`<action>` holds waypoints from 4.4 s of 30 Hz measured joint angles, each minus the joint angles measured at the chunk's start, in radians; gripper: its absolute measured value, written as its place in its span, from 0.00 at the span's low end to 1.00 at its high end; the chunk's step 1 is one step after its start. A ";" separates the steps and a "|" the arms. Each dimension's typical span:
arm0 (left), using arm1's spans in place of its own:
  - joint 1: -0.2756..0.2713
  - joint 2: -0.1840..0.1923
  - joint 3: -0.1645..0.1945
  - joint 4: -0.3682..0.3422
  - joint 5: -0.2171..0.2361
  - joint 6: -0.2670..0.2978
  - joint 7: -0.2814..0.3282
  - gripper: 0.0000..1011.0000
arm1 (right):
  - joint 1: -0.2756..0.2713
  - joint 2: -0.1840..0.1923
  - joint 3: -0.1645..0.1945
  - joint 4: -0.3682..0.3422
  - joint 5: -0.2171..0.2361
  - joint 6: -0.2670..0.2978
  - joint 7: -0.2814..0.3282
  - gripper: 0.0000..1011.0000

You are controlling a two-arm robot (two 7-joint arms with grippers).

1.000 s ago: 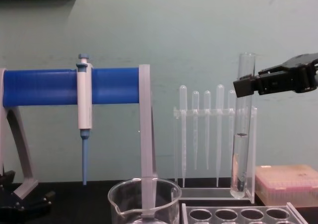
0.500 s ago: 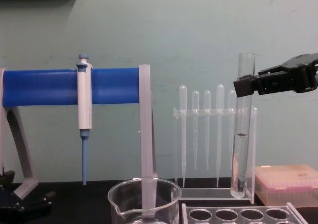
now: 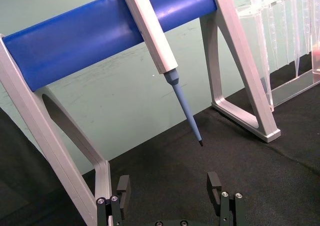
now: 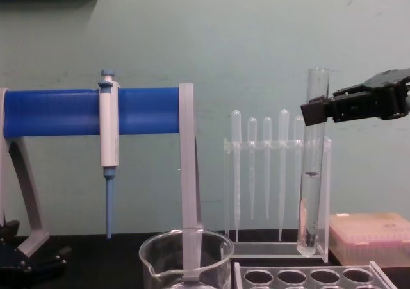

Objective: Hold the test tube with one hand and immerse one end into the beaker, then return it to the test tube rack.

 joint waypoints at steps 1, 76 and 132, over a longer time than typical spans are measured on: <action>0.000 0.000 0.000 0.000 0.000 0.000 0.000 0.99 | 0.000 0.000 0.000 0.000 0.000 0.000 0.000 0.24; 0.000 0.000 0.000 0.000 0.000 0.000 0.000 0.99 | 0.183 -0.208 -0.206 0.163 -0.005 -0.086 0.003 0.24; 0.000 0.000 0.000 0.000 0.000 0.000 0.000 0.99 | 0.048 -0.314 -0.214 0.294 -0.161 -0.163 -0.039 0.24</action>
